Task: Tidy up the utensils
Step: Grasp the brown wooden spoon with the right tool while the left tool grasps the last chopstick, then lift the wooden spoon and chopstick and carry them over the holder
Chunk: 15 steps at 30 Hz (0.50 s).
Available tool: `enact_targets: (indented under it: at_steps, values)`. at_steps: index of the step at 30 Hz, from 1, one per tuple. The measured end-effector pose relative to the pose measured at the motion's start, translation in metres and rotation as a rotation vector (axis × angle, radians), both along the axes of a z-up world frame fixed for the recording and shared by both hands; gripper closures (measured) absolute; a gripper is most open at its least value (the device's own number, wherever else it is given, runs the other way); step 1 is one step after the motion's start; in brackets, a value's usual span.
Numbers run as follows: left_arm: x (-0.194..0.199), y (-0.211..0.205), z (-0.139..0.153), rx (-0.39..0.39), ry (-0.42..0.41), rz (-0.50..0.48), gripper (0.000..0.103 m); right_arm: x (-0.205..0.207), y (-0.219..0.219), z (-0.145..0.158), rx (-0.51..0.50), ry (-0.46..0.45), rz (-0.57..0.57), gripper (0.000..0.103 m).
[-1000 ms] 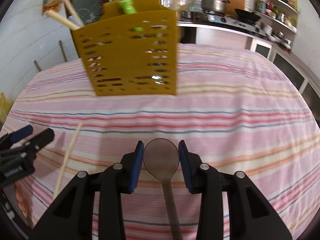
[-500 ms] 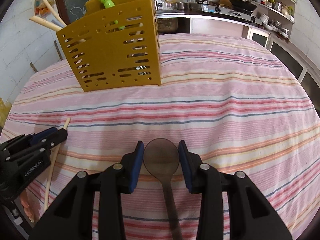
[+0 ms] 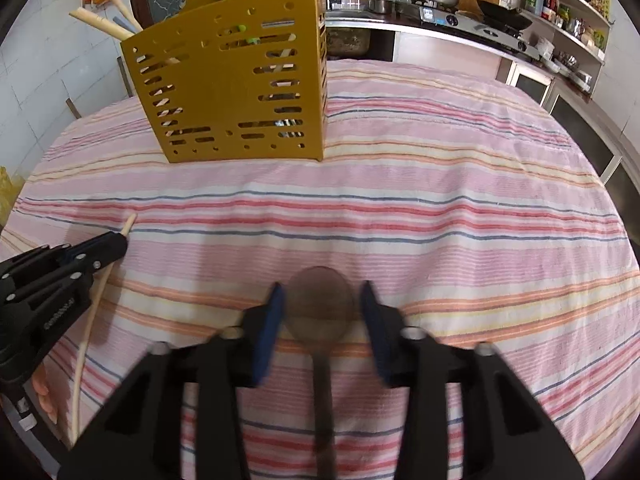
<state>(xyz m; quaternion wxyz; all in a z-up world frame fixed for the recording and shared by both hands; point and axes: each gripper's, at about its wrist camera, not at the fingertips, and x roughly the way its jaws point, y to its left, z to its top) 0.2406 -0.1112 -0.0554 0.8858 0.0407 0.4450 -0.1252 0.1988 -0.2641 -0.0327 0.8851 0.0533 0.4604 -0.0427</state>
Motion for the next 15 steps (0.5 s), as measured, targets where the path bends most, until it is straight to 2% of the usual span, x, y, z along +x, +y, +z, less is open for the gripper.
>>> enact_targets:
  at_steps: [6, 15]
  values:
    - [-0.006, 0.007, 0.012, -0.030, -0.051, 0.018, 0.098, -0.013, -0.005, 0.015, 0.050, -0.102, -0.042, 0.067]
    - [-0.037, 0.031, 0.061, -0.069, -0.248, 0.042, 0.098, -0.040, -0.012, 0.047, 0.143, -0.334, -0.071, 0.067]
